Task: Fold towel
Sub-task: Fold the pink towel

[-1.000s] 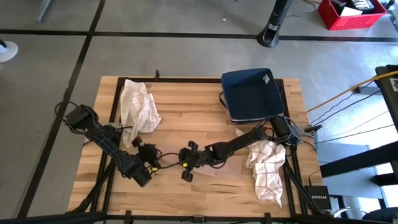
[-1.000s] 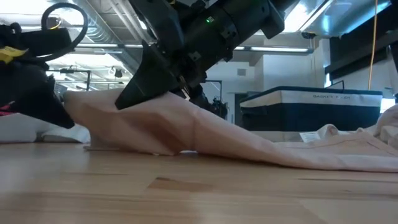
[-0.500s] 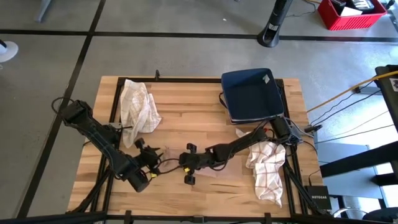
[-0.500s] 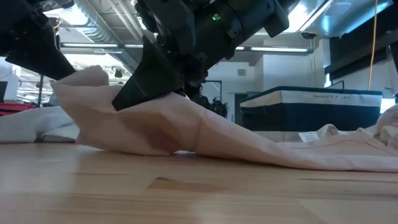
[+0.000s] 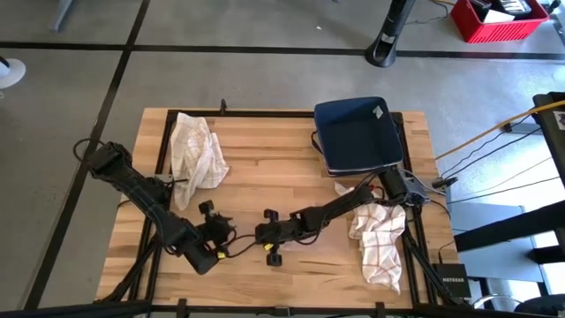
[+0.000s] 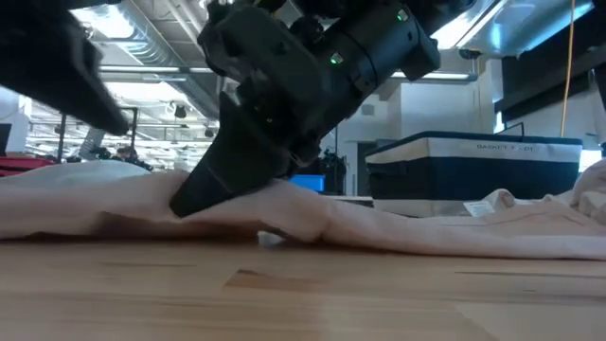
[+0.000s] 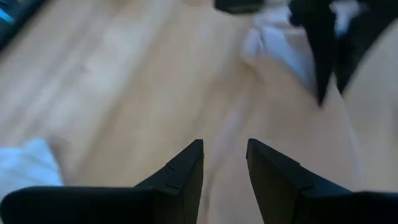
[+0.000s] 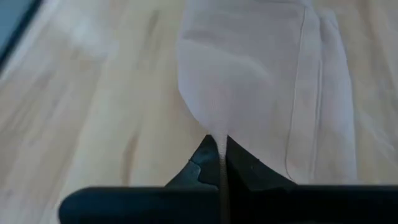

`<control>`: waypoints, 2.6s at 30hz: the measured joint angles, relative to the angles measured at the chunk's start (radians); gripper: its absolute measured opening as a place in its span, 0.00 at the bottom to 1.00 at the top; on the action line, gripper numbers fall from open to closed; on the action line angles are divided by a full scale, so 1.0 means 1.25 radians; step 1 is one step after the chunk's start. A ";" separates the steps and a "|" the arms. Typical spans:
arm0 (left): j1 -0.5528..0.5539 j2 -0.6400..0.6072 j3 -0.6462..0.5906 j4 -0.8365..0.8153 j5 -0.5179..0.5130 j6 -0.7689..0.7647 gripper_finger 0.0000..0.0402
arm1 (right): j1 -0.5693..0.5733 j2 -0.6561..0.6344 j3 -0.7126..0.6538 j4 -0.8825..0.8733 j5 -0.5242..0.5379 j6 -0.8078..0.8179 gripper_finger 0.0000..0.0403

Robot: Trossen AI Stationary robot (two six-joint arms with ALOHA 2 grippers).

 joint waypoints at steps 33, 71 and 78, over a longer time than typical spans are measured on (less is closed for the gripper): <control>-0.085 -0.074 -0.097 0.238 0.129 0.014 0.29 | 0.020 -0.099 0.143 -0.640 -0.050 0.031 0.66; 0.017 -0.197 -0.248 0.105 0.438 -0.230 0.49 | 0.090 -0.093 -0.099 -0.174 0.143 0.219 0.59; 0.037 -0.202 -0.304 0.176 0.441 -0.255 0.54 | 0.090 -0.093 -0.123 -0.135 0.145 0.204 0.59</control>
